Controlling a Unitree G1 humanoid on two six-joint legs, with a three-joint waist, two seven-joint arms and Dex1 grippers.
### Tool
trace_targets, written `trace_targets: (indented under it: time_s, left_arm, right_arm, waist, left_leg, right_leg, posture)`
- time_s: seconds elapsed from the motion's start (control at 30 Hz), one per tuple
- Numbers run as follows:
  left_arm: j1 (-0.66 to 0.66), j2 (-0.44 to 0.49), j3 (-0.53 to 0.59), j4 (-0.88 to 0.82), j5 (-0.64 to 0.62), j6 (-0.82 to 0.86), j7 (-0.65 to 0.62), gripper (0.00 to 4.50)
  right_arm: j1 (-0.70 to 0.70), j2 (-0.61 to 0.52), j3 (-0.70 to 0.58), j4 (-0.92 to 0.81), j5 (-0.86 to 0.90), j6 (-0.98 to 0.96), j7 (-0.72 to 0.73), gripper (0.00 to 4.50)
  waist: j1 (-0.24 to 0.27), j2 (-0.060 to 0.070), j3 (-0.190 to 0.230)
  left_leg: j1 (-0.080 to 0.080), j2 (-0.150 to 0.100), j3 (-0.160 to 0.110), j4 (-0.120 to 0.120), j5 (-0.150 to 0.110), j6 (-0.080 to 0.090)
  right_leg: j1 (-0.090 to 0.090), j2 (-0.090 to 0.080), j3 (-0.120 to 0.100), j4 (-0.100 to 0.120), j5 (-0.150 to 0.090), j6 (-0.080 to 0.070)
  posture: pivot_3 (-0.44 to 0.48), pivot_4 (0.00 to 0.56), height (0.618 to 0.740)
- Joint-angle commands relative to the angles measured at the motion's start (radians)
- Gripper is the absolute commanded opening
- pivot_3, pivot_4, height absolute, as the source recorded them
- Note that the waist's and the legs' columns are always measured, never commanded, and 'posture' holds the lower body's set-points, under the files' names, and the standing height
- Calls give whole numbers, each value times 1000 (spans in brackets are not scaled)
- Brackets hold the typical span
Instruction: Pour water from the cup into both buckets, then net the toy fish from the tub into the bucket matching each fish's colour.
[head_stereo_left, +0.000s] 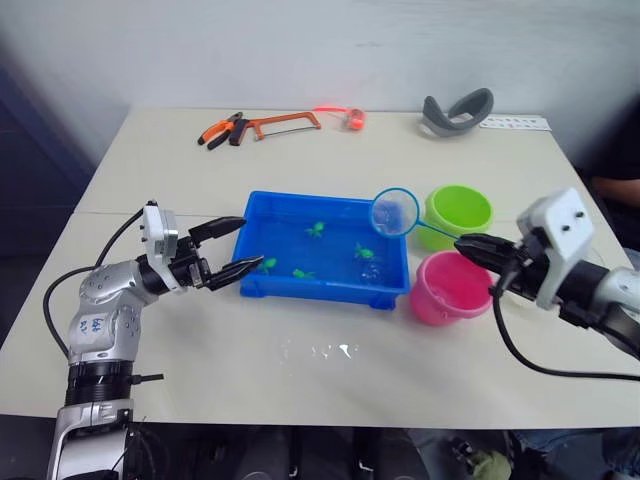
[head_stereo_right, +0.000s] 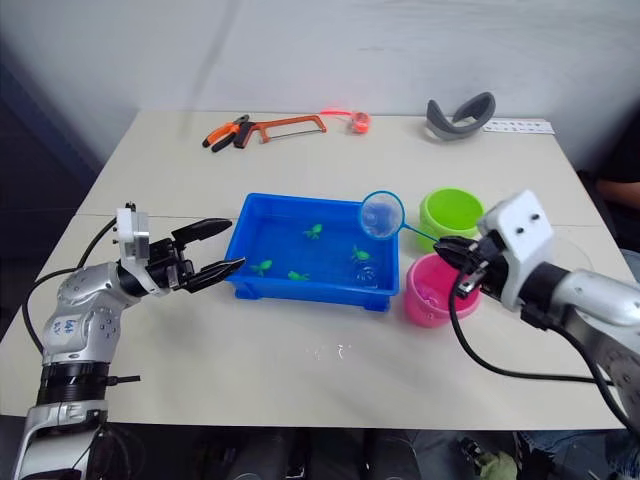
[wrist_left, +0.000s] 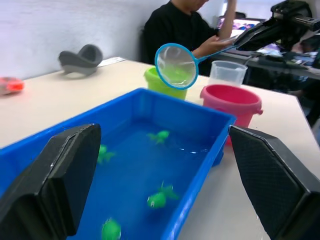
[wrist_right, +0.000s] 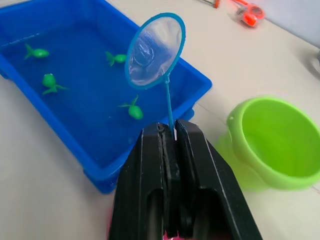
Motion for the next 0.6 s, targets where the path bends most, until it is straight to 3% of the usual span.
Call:
trace_targets:
  time_s: [0.03, 0.27, 0.6]
  left_arm:
    - [32, 43, 32, -80, -11, 6, 26, 4421]
    - [60, 82, 24, -146, -34, 51, 34, 4421]
    - [30, 147, -21, -96, -1, 57, -46, 4421]
  right_arm:
    - [-99, -39, 190, 83, -265, -161, 66, 0]
    - [-251, 22, 379, 258, -572, -348, 110, 0]
    - [-391, 80, 509, 320, -724, -378, 263, 0]
  waist:
    - [-2, 0, 0]
    - [-5, 0, 0]
    - [-13, 0, 0]
  left_leg:
    - [0, 0, 0, 0, 0, 0]
    - [0, 0, 2, 0, 0, 0]
    - [0, 0, 3, 0, 0, -1]
  right_leg:
    - [0, 0, 0, 0, 0, 0]
    - [-1, 1, 0, 0, 0, 1]
    - [-1, 2, -2, 1, 0, 1]
  posture:
    - [0, 150, 740]
    - [0, 150, 740]
    - [0, 150, 740]
